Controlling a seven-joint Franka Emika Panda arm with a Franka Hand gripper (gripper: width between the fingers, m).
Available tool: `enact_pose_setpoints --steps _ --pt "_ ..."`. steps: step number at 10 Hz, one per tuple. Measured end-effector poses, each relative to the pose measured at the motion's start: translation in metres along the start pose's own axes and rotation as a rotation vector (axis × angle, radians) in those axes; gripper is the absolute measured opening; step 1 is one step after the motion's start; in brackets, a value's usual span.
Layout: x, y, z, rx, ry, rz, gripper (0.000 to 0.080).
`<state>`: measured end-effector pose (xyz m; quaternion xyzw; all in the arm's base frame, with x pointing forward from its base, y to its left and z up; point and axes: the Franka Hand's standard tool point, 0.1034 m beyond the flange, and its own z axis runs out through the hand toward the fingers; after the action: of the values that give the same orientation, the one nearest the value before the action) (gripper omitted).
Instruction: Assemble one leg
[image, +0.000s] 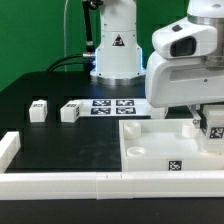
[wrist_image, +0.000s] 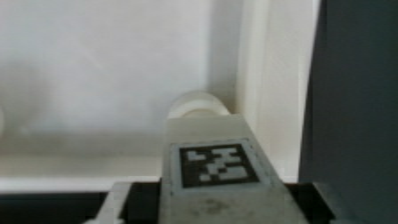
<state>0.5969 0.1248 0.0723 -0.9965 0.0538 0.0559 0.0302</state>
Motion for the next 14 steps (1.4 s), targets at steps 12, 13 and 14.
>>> enact_pose_setpoints --steps 12,13,14 --pt "-0.0028 -0.0075 0.0045 0.01 -0.015 0.967 0.0387" --pt "-0.0028 -0.0076 0.0045 0.01 -0.015 0.945 0.0526" --pt "-0.0029 -0.0078 0.0045 0.011 -0.015 0.928 0.0618"
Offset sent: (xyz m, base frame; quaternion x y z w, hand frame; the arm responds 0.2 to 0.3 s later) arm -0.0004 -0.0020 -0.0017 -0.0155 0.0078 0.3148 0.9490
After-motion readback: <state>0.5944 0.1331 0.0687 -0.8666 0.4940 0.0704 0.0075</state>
